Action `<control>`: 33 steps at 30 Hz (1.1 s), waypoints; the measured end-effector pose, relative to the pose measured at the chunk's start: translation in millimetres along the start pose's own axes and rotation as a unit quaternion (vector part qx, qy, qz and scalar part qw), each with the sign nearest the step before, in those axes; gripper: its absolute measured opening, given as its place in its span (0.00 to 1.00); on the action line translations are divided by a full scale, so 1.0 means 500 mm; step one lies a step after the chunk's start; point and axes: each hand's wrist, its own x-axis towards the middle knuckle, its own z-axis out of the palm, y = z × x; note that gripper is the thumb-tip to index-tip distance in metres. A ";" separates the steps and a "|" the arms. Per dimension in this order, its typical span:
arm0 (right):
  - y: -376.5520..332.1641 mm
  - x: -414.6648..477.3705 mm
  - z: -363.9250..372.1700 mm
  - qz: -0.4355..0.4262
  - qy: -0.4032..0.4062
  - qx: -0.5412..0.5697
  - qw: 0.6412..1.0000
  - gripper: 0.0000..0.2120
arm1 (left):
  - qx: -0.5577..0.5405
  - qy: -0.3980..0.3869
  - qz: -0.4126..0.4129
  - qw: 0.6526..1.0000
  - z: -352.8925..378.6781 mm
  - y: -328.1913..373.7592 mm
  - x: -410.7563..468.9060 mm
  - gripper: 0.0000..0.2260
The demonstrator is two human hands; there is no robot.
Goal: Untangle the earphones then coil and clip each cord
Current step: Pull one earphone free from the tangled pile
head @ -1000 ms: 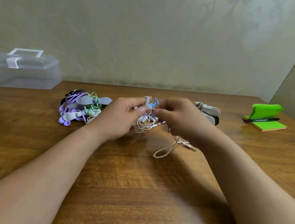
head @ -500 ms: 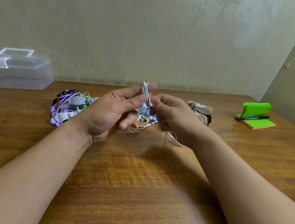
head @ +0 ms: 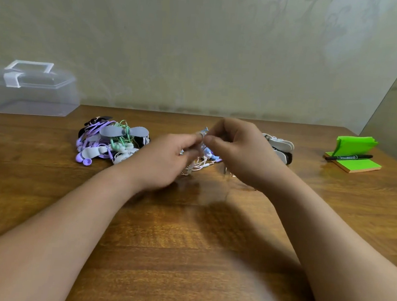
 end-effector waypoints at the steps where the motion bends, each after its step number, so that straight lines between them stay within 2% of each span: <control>1: -0.002 0.001 -0.003 -0.006 0.001 0.030 1.000 0.04 | 0.008 -0.032 -0.012 0.999 0.005 0.004 -0.003 0.12; 6: 0.004 0.009 -0.016 0.016 0.016 0.186 0.982 0.03 | -0.082 -0.114 -0.021 0.990 -0.001 0.027 -0.009 0.09; 9: 0.012 0.016 -0.031 0.067 0.011 0.333 0.940 0.04 | -0.148 -0.141 0.007 0.979 -0.015 0.030 -0.010 0.10; 11: 0.016 0.020 -0.039 0.089 0.005 0.414 0.906 0.04 | -0.193 -0.129 0.002 0.973 -0.024 0.024 -0.007 0.11; 13: 0.020 0.022 -0.043 0.109 0.011 0.473 0.874 0.04 | -0.231 -0.114 -0.005 0.966 -0.030 0.023 -0.004 0.12; 15: 0.026 0.025 -0.042 0.133 0.023 0.495 0.858 0.04 | -0.290 -0.115 -0.007 0.950 -0.031 0.025 -0.006 0.13; 17: 0.034 0.027 -0.029 0.149 0.029 0.467 0.871 0.04 | -0.374 -0.116 -0.004 0.920 -0.030 0.036 -0.011 0.15; 19: 0.044 0.023 -0.006 0.147 0.019 0.392 0.908 0.05 | -0.446 -0.094 0.000 0.890 -0.032 0.043 -0.011 0.16; 21: 0.047 0.012 0.018 0.123 -0.010 0.279 0.952 0.07 | -0.469 -0.053 -0.002 0.882 -0.032 0.040 -0.003 0.16; 23: 0.036 0.000 0.035 0.082 -0.049 0.180 0.979 0.08 | -0.438 0.002 -0.022 0.899 -0.033 0.028 0.006 0.16; 27: 0.009 -0.008 0.042 0.023 -0.063 0.058 0.996 0.07 | -0.294 0.084 -0.038 0.951 -0.031 0.005 0.014 0.16; 30: 0.002 -0.009 0.037 -0.001 -0.054 -0.008 0.999 0.07 | -0.186 0.093 -0.043 0.977 -0.026 0.002 0.012 0.15; 33: 0.000 -0.007 0.028 -0.013 -0.014 -0.008 1.000 0.06 | -0.086 0.042 -0.019 0.995 -0.019 0.012 0.001 0.16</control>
